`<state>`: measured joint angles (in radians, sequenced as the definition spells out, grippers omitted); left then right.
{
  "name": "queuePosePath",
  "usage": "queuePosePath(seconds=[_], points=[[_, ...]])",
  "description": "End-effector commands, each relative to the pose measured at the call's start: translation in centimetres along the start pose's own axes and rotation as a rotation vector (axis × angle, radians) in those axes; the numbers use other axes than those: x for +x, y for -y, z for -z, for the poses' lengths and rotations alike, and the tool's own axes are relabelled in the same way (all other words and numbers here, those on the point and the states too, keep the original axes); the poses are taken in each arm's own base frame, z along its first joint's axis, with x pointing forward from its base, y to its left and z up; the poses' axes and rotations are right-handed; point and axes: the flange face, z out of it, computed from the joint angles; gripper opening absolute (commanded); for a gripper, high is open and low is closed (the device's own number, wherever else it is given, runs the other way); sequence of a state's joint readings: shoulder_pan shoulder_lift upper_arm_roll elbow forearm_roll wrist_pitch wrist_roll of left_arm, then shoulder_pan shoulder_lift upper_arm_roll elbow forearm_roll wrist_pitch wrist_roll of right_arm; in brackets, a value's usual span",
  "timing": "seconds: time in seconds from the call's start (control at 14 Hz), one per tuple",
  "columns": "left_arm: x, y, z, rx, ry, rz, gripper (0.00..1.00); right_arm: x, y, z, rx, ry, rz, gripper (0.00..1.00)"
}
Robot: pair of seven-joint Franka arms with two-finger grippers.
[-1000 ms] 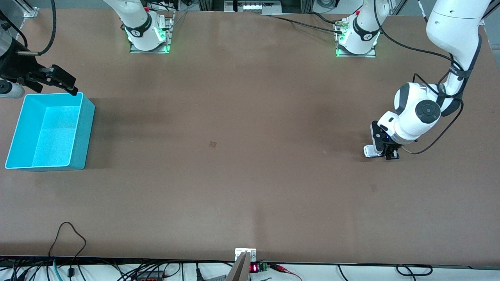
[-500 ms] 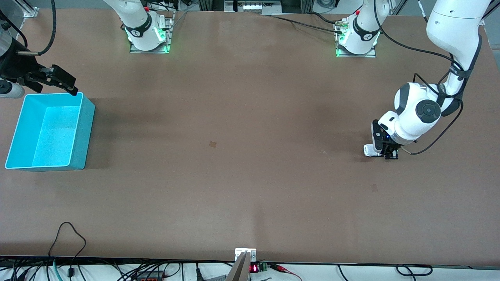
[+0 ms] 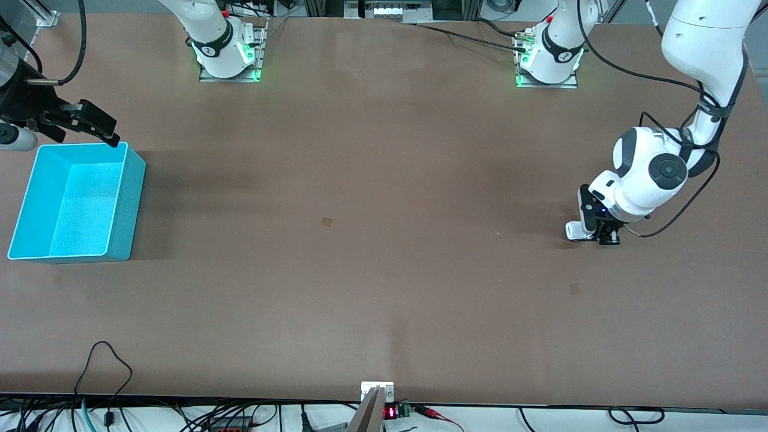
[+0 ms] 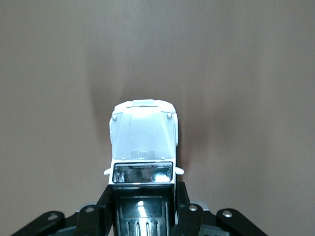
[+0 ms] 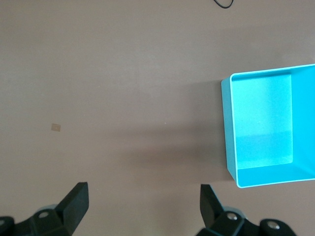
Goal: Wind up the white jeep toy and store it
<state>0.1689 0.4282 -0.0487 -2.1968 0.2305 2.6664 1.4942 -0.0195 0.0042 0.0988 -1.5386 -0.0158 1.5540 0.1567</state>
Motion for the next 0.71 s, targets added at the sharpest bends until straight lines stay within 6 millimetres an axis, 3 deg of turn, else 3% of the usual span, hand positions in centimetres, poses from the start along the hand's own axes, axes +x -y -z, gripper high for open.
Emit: queuePosePath(seconds=[0.0,0.36,0.64], points=[[-4.3,-1.1,-2.3,-0.04,0.002,-0.029,0.13,-0.2,-0.1,0.2,0.014,-0.007,-0.011,1.0],[-10.6,-2.1,-3.2,-0.045,0.002,-0.071,0.13,-0.2,-0.1,0.2,0.014,-0.007,-0.011,1.0],[-14.3,-2.5,-3.7,-0.042,0.002,-0.119,0.13,-0.2,-0.1,0.2,0.014,-0.007,-0.011,1.0]])
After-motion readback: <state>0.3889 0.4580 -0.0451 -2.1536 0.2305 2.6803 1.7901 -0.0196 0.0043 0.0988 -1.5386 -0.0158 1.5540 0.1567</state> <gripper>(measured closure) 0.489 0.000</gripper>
